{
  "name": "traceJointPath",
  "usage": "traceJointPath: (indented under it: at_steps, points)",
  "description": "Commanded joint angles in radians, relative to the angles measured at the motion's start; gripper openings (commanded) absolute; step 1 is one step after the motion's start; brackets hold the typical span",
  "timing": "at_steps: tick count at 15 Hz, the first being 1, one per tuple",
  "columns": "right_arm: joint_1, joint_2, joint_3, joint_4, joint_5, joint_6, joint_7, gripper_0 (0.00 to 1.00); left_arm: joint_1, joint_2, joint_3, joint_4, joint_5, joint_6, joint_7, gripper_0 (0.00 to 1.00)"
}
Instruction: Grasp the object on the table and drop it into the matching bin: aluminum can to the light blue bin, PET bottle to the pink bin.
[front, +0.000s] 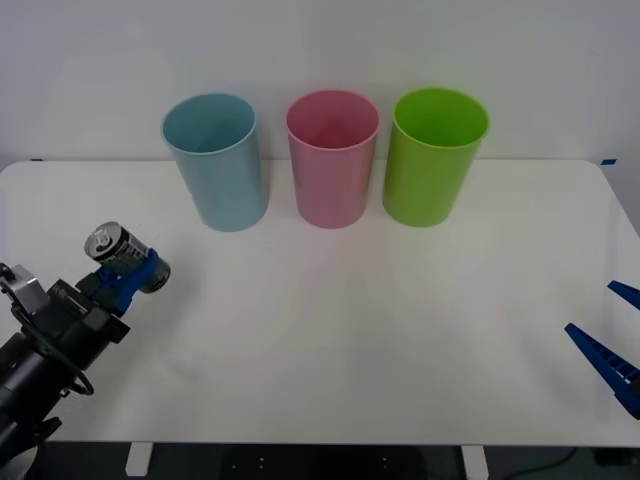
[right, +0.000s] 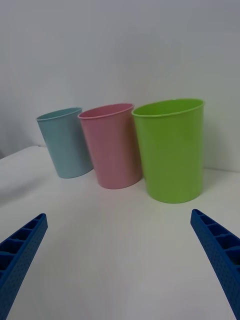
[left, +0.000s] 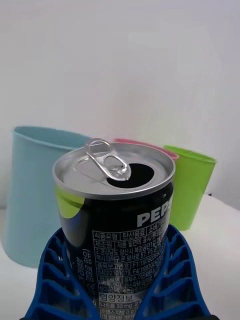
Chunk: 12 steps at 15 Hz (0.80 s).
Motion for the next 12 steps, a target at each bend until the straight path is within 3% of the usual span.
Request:
traceJointPath:
  at_steps: [1, 5, 12]
  points:
    - [0.0, 0.0, 0.0, 0.0, 0.0, 0.0, 0.0, 1.0, 0.008, 0.0, 0.015, -0.107, -0.042, 0.07, 0.094, 0.0]
    - [0.0, 0.0, 0.0, 0.0, 0.0, 0.0, 0.0, 1.0, 0.002, 0.0, 0.023, -0.248, -0.128, 0.221, 0.19, 0.0]
    - [0.0, 0.0, 0.0, 0.0, 0.0, 0.0, 0.0, 1.0, -0.133, 0.0, 0.038, -0.257, -0.243, 0.336, 0.244, 0.0]
